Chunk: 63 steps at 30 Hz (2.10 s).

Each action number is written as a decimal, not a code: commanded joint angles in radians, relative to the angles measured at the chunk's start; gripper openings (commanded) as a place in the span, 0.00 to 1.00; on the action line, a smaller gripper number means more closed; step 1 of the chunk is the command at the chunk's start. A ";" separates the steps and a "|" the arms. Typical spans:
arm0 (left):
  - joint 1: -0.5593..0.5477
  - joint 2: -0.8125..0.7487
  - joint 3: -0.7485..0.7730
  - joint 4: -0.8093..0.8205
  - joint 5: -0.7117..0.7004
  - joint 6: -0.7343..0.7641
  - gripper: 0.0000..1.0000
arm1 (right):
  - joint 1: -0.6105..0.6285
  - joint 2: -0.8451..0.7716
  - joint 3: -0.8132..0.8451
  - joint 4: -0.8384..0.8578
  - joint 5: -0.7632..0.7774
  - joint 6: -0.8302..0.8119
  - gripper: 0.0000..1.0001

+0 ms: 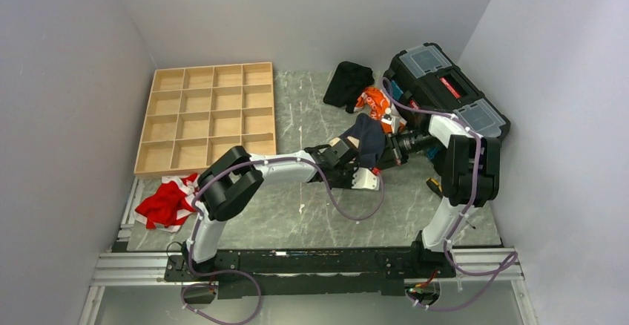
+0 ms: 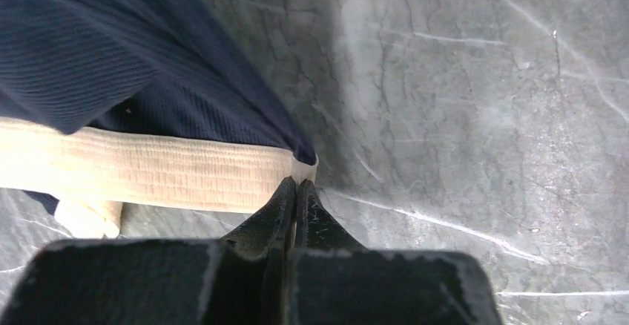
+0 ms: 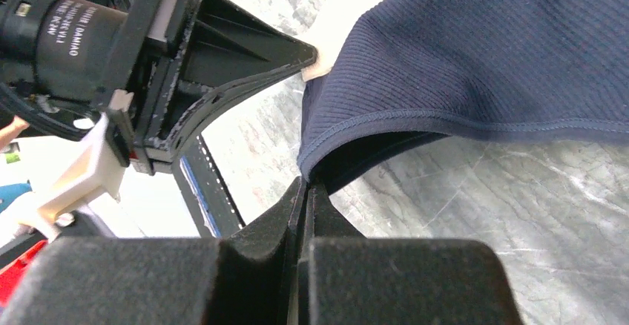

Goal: Roll the underwear
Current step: Flatten out the underwear at the center of the board.

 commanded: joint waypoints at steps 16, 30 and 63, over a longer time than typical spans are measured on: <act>0.199 -0.260 0.301 -0.306 0.019 -0.228 0.00 | 0.049 -0.144 0.385 -0.084 -0.026 0.125 0.00; 0.267 -0.337 0.586 -0.395 -0.079 -0.224 0.00 | 0.171 -0.168 0.766 -0.085 0.035 0.292 0.00; 0.305 -0.013 0.401 -0.261 -0.368 -0.453 0.19 | 0.207 0.146 0.590 0.123 0.355 0.271 0.26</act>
